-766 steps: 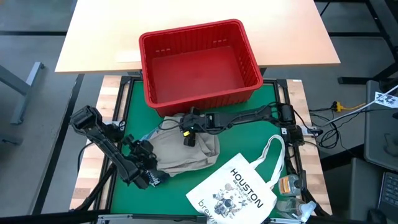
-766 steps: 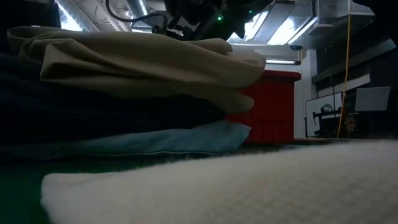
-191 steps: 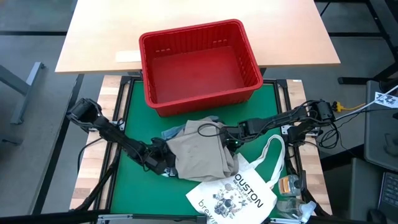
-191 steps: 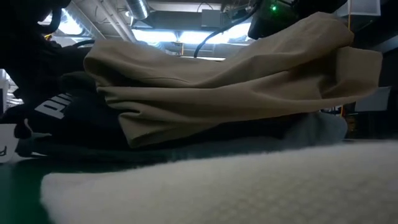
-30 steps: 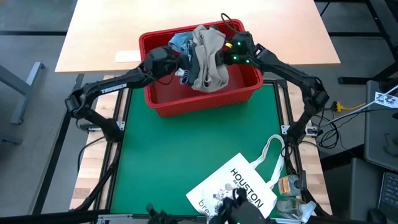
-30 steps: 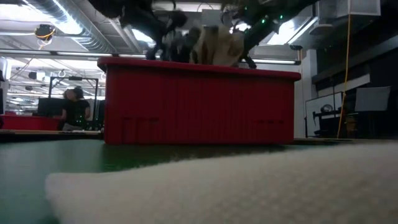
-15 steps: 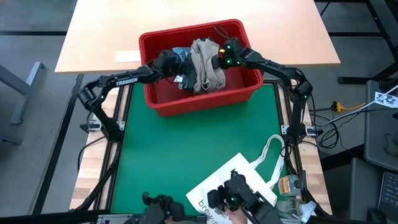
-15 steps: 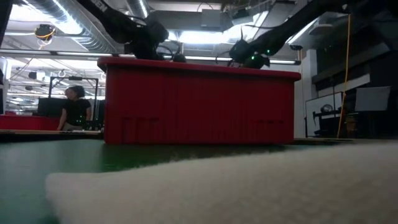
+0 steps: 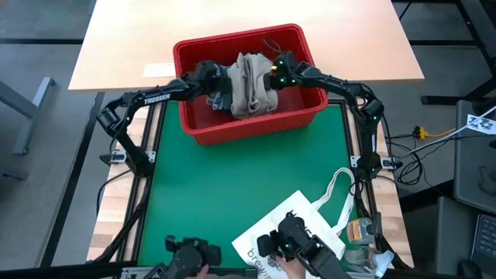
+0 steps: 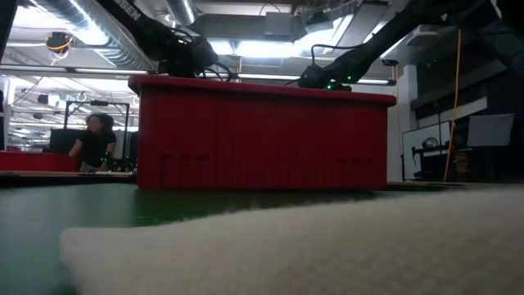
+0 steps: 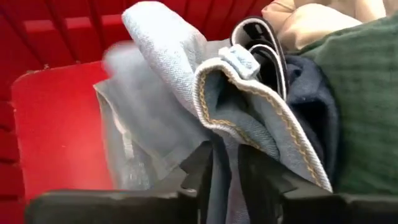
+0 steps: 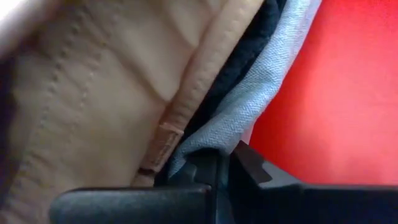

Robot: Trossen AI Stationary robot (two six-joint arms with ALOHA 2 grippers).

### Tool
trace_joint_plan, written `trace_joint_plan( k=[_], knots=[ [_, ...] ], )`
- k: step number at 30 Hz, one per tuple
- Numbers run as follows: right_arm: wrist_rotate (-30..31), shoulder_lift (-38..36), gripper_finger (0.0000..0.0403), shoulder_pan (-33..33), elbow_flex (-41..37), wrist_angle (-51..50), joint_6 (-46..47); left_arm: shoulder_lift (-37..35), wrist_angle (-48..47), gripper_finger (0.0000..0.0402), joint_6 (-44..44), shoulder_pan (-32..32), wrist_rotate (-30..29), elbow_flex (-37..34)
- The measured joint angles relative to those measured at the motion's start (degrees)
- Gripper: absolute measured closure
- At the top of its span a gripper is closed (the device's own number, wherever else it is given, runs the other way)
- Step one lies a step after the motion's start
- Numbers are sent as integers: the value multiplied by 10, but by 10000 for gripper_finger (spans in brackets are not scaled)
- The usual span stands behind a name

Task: Fold Laundry from Bin
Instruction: Put the stacked clothes into the red bin

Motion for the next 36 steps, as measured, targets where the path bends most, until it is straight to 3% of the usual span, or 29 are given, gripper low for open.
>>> trace_joint_plan(
  k=[6,15,19,28,36],
  knots=[
    [0,0,371,0,0,-1,-34,-4,-10,299,53,11,9,0],
    [2,0,261,-3,0,-2,-69,-47,-19,290,148,17,-17,0],
    [8,-10,232,-11,-1,-12,-104,-82,-25,297,181,17,-47,0],
    [28,-71,226,-46,-1,-14,-123,-141,-27,307,192,16,-32,1],
    [40,-138,226,-66,-1,8,-133,-148,-28,308,190,16,68,1]
  ],
)
